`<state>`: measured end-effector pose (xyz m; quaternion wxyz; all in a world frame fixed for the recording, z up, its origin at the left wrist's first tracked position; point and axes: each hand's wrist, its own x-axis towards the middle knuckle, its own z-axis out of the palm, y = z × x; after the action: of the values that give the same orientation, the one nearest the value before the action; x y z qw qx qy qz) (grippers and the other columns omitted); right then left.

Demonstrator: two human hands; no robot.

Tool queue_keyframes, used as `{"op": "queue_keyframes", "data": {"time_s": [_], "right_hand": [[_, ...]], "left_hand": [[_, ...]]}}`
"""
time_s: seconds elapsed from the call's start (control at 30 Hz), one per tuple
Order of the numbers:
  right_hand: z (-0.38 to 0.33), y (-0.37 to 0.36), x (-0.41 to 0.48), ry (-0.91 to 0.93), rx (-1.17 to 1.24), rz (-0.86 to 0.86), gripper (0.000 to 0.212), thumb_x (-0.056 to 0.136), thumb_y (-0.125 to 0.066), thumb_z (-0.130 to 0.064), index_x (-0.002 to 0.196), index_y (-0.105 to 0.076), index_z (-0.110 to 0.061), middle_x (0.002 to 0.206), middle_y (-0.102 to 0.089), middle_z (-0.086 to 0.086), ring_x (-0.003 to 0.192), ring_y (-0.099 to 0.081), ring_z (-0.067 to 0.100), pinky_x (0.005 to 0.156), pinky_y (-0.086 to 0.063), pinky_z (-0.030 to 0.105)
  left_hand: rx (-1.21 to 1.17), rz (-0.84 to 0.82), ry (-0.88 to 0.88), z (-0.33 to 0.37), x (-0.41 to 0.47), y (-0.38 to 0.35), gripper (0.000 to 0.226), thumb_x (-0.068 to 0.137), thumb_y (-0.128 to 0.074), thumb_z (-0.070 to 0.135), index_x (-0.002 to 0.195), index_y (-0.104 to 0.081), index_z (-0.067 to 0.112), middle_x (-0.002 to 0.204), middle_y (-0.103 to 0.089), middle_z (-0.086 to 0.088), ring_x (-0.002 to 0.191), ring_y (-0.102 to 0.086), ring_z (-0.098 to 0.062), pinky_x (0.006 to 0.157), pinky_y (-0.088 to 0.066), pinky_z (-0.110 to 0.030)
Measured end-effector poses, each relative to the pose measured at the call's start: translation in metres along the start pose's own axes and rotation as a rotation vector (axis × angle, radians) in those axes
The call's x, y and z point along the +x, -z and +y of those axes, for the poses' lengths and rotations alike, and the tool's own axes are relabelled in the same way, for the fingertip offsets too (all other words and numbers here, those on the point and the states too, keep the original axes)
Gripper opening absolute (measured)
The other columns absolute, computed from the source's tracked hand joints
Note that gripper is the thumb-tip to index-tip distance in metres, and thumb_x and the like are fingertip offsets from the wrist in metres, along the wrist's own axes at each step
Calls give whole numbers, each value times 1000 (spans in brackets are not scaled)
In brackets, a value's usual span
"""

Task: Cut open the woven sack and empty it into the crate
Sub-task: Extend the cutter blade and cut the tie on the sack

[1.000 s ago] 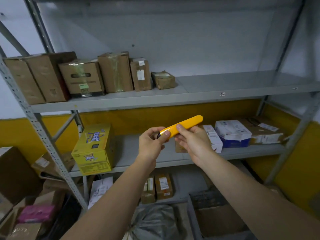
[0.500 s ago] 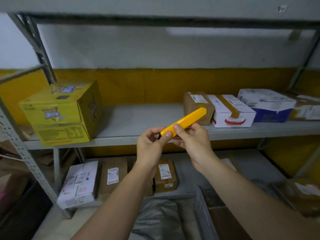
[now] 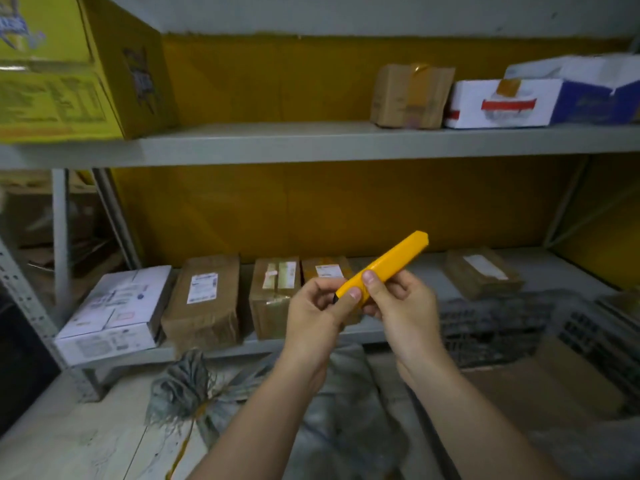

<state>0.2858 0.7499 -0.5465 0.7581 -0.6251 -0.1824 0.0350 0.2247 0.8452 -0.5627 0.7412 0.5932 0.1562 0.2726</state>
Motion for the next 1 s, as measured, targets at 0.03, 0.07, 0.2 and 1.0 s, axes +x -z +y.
{"op": "queue_keyframes", "data": {"time_s": [0.03,0.07,0.2,1.0], "right_hand": [[7,4,-6,-19,2,21,4,91,-67,-15,91,-70,-12,84,-77,4,74,-72,13,60,-56,25],[13,9,-10,-33,-6,37,4,91,-67,-15,90,-70,-13,83,-77,3,74,-72,13,60,-56,25],[38,26,-26,-43,-16,96,5,91,-67,-14,86,-67,-15,76,-76,-1,70,-71,13,59,-54,28],[168,-49,-36,-70,-502,-242,13,88,-70,-27,92,-59,-21,68,-51,1,55,-49,2,47,-35,11]], "left_hand": [[35,-29,3,-8,0,1,18,86,-74,11,101,-65,5,93,-71,-21,79,-64,-23,57,-47,-24],[72,-64,-3,-14,0,2,17,85,-76,11,96,-64,6,90,-70,-20,76,-62,-22,55,-46,-22],[318,-145,-174,-40,-5,-2,28,74,-83,19,82,-57,11,81,-68,-18,69,-64,-22,59,-55,-38],[847,79,-5,-128,29,181,15,90,-59,6,98,-65,16,92,-67,-1,88,-64,-16,77,-49,-25]]}}
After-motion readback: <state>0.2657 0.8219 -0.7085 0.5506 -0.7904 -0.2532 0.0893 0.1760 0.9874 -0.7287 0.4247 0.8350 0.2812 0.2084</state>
